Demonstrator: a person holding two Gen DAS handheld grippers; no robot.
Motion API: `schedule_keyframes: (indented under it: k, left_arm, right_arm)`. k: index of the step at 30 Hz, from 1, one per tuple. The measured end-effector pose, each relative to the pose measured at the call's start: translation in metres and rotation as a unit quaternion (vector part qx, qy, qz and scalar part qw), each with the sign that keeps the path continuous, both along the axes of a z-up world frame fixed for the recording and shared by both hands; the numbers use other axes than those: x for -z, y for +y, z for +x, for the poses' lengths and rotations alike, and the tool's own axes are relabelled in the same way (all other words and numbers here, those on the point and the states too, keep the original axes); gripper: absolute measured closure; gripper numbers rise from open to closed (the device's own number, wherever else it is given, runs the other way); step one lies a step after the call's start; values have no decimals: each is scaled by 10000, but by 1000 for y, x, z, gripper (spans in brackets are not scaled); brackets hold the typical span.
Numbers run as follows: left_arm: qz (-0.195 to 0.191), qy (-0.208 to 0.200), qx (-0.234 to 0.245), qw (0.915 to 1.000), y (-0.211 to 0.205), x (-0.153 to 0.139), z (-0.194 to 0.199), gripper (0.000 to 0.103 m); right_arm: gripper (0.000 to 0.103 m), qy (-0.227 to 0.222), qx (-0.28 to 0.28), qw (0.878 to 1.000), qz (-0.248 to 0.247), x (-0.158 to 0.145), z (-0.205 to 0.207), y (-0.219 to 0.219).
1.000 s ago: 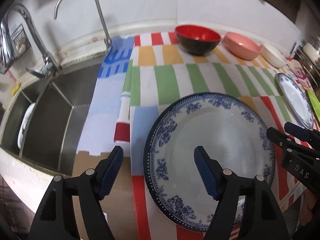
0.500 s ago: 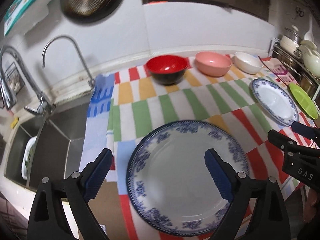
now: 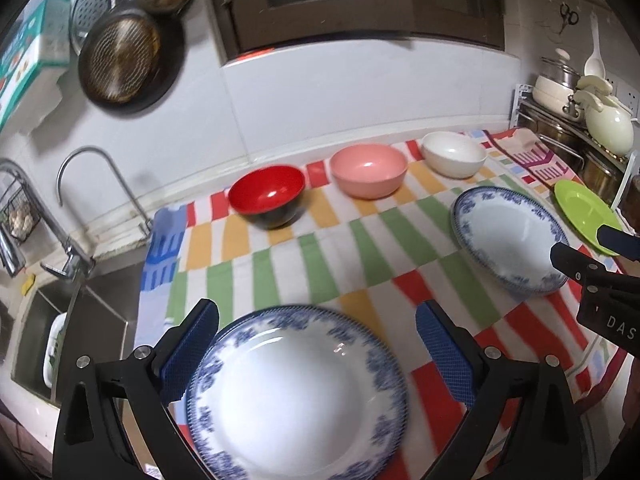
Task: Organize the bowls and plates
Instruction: 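Move both grippers to the second blue-and-white plate and grasp its rim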
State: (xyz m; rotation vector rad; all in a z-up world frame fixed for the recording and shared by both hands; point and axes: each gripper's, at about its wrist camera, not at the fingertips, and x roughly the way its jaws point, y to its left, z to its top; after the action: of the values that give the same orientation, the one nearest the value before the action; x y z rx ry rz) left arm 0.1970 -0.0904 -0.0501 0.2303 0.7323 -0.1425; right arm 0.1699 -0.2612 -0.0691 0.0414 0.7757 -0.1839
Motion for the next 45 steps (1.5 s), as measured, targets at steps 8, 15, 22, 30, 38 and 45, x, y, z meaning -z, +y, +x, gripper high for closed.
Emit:
schedule_keyframes:
  k: [8,15,22,30,38,45]
  left_arm:
    - [33,-80,102,9999,-52,-2,15,2]
    - [-4,1,178,9998,-90,3,31,2]
    - [-39,236,178,9996,-124,16,52,2]
    - [-81,556,-3,9984,-150,39,73,2]
    - [-63,1002,-100,9949,-167,69,94,7]
    - [5,1287,-137,9916,-175,89,110,11]
  right_arm:
    - [26,-84,108,9998,-140,-1,9,-49]
    - [26,-66,231,9994,-240,3,21,-91]
    - [26,103,273,9995,-88,17,38,-124]
    - [26,311,193,9993,23,38,60,-151]
    - [27,506,75,9984,226,67,84,-169]
    - [27,714,-20,9972,219,88,99,-178]
